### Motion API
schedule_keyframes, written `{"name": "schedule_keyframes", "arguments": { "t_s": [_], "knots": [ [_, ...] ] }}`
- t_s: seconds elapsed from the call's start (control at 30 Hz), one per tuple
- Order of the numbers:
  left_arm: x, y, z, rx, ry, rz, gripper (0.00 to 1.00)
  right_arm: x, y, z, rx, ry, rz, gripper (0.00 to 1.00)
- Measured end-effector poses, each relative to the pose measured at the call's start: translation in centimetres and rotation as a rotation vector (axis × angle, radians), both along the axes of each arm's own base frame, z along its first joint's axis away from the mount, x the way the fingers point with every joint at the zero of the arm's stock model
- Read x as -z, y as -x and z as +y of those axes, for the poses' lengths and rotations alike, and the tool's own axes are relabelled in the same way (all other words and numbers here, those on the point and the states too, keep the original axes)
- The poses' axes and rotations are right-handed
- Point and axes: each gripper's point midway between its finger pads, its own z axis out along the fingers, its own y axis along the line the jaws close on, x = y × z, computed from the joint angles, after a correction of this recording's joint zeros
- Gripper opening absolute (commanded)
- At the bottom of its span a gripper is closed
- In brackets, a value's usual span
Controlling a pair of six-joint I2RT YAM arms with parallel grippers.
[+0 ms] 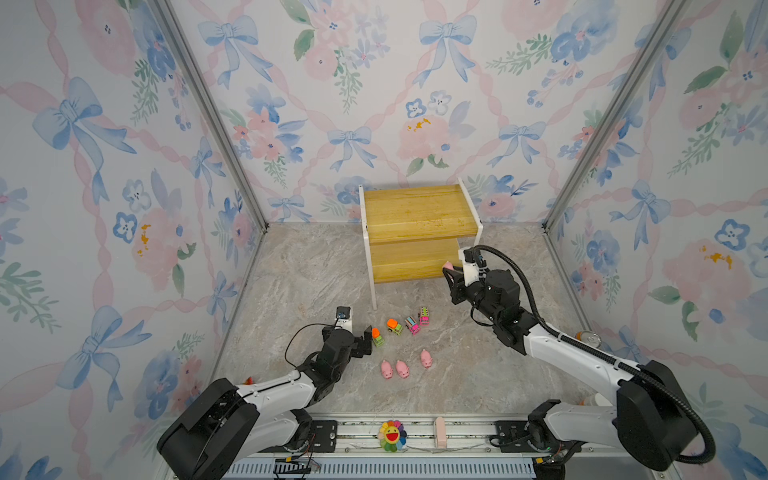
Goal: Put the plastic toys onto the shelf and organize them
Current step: 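Lift the pig with the right gripper and carry it to the lower shelf, then lower the pig onto the lower wooden shelf and open the right gripper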
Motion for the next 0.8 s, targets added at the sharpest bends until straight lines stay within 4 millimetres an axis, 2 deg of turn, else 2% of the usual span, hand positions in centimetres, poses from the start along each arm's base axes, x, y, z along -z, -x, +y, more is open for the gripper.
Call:
{"name": "schedule_keyframes", "arguments": {
  "t_s": [0.5,0.8],
  "knots": [
    [-0.2,-0.3,0.3,0.000,0.002,-0.005,0.98,2.1,-2.5,-0.4,0.156,0.034,-0.016,0.22],
    [-0.6,-0.4,0.4,0.002,0.015,-0.013,0.98,0.9,-3.8,0.0,0.194,0.021,-0.045,0.23]
  ]
}}
